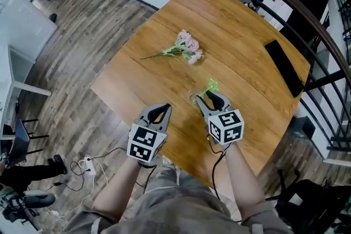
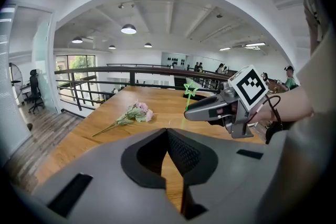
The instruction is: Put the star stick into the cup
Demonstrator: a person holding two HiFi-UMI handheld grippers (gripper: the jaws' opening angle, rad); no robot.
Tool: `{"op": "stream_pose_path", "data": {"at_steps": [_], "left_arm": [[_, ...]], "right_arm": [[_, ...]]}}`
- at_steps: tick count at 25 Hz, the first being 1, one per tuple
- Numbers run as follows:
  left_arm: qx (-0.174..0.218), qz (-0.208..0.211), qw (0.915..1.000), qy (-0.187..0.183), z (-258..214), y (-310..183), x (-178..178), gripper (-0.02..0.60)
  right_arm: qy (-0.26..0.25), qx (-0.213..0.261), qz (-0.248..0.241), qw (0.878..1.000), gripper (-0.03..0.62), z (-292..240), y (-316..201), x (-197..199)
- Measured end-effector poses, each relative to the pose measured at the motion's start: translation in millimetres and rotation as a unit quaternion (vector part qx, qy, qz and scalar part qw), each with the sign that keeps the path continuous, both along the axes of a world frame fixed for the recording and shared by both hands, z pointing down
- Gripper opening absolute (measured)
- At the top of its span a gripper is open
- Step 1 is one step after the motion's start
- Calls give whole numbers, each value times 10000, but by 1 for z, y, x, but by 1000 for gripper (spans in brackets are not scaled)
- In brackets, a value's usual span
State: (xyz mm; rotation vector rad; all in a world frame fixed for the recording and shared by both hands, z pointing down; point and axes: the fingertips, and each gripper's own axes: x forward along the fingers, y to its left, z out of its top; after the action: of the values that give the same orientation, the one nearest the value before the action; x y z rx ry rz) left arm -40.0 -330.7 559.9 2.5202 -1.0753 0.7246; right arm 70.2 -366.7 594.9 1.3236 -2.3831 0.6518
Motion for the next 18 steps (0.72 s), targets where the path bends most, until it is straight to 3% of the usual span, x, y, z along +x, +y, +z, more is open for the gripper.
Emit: {"op": "stream_pose_path", "data": {"at_steps": [9,13,18], "left_arm": [[203,180,9996,58,-23,6,11,15],[563,214,9980,186,-60,6,12,15],[1084,286,9934,252,-110,4,8,15]], "right_arm": [[-41,-45,232,9997,216,-35,29,15],[-178,337,165,9991,208,-81,44,13],[-568,958,131,9937,136,-156,58,11]]}}
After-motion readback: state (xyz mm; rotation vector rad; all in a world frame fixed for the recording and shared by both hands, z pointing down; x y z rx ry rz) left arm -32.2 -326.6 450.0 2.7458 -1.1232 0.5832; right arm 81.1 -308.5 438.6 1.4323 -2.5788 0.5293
